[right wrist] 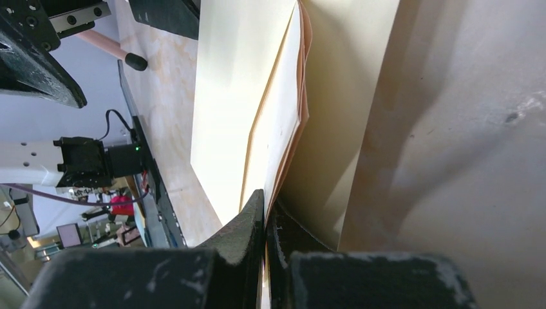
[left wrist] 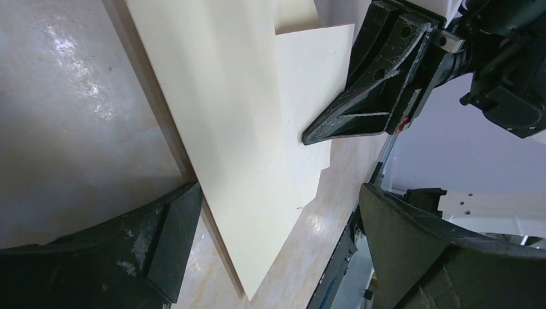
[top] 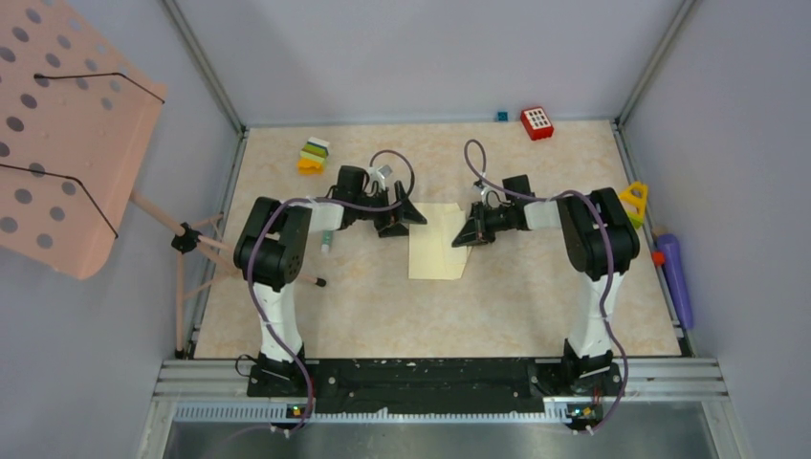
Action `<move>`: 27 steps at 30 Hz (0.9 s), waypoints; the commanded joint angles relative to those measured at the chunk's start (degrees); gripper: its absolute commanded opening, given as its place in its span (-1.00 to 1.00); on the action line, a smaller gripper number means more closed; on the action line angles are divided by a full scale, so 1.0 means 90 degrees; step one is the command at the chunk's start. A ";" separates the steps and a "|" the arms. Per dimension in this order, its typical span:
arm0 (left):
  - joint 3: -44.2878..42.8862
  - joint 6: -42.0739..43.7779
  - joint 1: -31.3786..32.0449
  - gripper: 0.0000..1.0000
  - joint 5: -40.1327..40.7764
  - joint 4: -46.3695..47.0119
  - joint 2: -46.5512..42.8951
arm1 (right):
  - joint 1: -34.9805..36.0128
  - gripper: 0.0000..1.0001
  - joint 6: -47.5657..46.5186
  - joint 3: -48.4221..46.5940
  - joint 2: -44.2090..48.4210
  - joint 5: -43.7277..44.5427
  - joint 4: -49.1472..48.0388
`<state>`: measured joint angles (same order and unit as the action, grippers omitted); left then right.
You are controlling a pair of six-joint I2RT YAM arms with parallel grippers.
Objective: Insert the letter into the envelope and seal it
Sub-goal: Place the letter in the envelope.
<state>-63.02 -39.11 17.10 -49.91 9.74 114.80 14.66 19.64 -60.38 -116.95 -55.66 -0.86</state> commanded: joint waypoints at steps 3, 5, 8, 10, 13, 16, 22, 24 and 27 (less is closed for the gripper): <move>-0.0310 0.0790 0.0251 0.97 0.0994 -0.1240 -0.0012 | 0.0014 -1.00 0.0136 0.0032 0.0434 0.0105 -0.0265; -0.0375 0.0838 0.0316 0.97 0.1176 -0.1469 0.0047 | 0.0015 -1.00 0.0176 0.0038 0.0417 0.0110 -0.0265; -0.0454 0.0859 0.0407 0.97 0.1328 -0.1573 0.0134 | 0.0019 -0.99 0.0260 0.0060 0.0412 0.0092 -0.0329; -0.0485 0.0872 0.0470 0.97 0.1421 -0.1633 0.0141 | 0.0016 -0.97 0.0288 0.0045 0.0416 0.0100 -0.0339; -0.0732 0.1061 0.0634 0.97 0.1878 -0.2123 0.0149 | 0.0030 -0.85 0.0290 0.0029 0.0428 0.0106 -0.0316; -0.0909 0.1160 0.0779 0.97 0.2245 -0.2441 0.0164 | 0.0024 -0.70 0.0275 -0.0022 0.0448 0.0083 -0.0248; -0.1004 0.1229 0.0843 0.96 0.2500 -0.2650 0.0190 | 0.0024 -0.44 -0.0288 -0.0295 0.0517 0.0372 0.0631; -0.0986 0.1231 0.0840 0.97 0.2524 -0.2650 0.0194 | 0.0023 -0.37 -0.0499 -0.0405 0.0560 0.0550 0.0957; -0.0990 0.1204 0.0840 0.96 0.2524 -0.2649 0.0214 | 0.0020 -0.29 -0.0677 -0.0610 0.0581 0.0948 0.1451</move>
<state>-73.10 -30.65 24.43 -33.56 -8.25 114.72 14.74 18.20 -62.22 -114.76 -52.77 5.58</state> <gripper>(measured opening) 0.982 0.332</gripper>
